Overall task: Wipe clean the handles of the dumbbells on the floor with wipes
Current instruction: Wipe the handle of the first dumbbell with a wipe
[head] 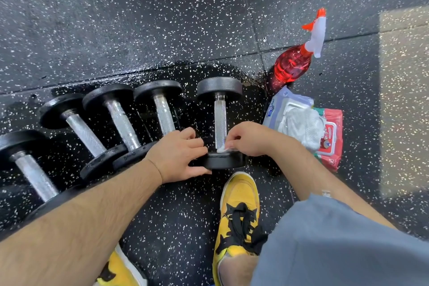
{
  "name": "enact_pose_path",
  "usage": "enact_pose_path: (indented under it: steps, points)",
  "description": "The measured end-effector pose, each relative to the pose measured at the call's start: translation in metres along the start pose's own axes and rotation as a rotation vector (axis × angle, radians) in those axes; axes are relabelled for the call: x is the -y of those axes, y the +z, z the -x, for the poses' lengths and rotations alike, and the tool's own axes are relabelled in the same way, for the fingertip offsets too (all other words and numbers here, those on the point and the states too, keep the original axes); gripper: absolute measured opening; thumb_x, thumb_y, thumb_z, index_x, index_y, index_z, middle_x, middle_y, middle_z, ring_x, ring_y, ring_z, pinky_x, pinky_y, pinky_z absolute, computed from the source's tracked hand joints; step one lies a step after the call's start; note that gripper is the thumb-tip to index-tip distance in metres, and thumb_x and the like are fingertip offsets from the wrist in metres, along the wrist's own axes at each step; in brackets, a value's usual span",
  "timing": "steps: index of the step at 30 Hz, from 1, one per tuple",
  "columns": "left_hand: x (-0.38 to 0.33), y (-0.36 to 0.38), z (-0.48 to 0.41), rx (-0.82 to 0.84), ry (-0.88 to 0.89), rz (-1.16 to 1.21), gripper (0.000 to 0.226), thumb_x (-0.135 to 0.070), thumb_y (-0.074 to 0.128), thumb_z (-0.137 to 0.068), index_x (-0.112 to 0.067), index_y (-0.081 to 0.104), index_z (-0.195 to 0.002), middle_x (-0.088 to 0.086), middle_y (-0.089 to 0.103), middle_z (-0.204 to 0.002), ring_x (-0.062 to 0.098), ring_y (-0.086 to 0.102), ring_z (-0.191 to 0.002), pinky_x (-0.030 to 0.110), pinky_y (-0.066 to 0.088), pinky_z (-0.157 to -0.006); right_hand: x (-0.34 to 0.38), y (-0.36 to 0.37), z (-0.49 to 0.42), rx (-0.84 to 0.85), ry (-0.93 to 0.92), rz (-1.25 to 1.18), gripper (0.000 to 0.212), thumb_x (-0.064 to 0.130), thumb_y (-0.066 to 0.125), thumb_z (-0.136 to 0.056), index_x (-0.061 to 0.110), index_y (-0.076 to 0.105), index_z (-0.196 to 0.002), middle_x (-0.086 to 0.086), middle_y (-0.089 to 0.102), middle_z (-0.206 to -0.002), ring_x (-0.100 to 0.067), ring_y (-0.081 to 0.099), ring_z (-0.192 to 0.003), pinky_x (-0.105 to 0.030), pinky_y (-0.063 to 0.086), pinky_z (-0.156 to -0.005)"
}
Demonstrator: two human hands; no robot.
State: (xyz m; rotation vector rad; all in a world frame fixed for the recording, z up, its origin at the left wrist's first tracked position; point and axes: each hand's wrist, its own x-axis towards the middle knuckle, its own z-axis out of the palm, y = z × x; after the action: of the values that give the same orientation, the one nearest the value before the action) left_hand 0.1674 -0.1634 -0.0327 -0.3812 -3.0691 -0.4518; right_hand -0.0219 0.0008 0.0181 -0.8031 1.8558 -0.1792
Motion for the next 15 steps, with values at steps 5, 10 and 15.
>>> enact_pose_path:
  steps: [5,10,15]
  points:
    - [0.0005,0.0007,-0.0008,-0.006,-0.001,0.019,0.053,-0.07,0.058,-0.091,-0.019,0.07,-0.087,-0.01,0.057,-0.078,0.021,0.048,-0.084,0.039,0.049,-0.06,-0.0025,0.0011,-0.0004,-0.016,0.01,0.048,0.013,0.026,0.064,-0.097,0.022,0.074,-0.092,0.007,0.071,-0.092,-0.013,0.063,-0.086,-0.029,0.052,-0.078]
    - [0.0008,0.0004,0.0005,-0.003,0.0,0.009,0.052,-0.07,0.058,-0.091,-0.02,0.07,-0.089,-0.011,0.058,-0.079,0.02,0.048,-0.085,0.038,0.05,-0.059,0.002,-0.0018,0.0035,-0.025,-0.01,0.017,0.013,0.024,0.064,-0.095,0.021,0.076,-0.091,0.01,0.071,-0.088,-0.009,0.063,-0.081,-0.023,0.049,-0.069]
    - [0.0008,0.001,0.0014,-0.013,0.0,0.006,0.053,-0.07,0.056,-0.092,-0.02,0.07,-0.088,-0.011,0.058,-0.079,0.021,0.049,-0.085,0.038,0.049,-0.059,0.005,0.0017,0.0038,-0.05,-0.004,-0.047,0.011,0.031,0.07,-0.091,0.028,0.075,-0.082,0.013,0.07,-0.078,-0.008,0.063,-0.076,-0.023,0.048,-0.066]
